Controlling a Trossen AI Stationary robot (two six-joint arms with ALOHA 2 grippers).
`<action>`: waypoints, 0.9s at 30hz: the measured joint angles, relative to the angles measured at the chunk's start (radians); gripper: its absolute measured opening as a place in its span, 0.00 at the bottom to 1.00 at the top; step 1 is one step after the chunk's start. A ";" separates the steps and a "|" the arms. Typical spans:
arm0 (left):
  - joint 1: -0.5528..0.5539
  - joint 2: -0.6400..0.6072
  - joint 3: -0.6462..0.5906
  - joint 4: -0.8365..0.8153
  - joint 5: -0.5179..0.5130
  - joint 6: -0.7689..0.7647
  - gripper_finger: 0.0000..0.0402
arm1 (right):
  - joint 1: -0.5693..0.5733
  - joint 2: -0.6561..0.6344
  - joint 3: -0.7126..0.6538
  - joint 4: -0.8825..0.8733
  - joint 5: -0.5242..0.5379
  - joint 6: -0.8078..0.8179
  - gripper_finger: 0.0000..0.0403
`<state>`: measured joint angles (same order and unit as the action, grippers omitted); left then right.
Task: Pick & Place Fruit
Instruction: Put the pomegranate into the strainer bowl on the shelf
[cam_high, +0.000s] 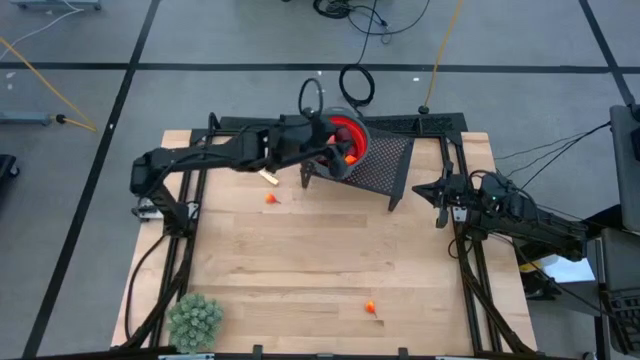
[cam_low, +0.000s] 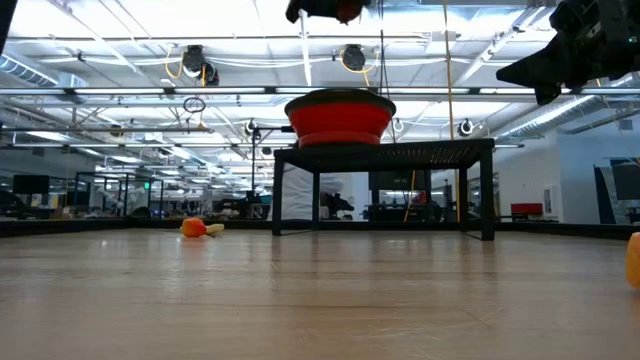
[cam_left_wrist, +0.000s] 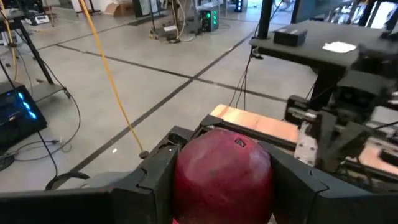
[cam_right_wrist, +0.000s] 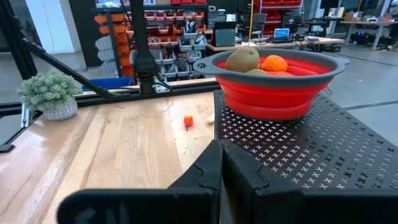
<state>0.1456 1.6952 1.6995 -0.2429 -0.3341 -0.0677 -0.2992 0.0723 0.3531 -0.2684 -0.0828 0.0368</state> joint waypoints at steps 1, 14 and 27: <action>0.011 0.009 0.005 -0.001 0.009 0.007 0.48 | 0.000 0.000 0.000 -0.002 0.000 0.000 0.01; 0.181 0.088 0.012 -0.021 0.173 0.007 0.47 | 0.000 0.000 0.000 -0.015 0.000 0.003 0.01; 0.267 0.146 0.011 -0.085 0.332 -0.024 0.49 | 0.000 0.000 0.000 -0.056 0.000 0.004 0.01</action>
<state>0.4123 1.8413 1.7107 -0.3277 -0.0024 -0.0914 -0.2989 0.0721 0.3527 -0.3247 -0.0829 0.0405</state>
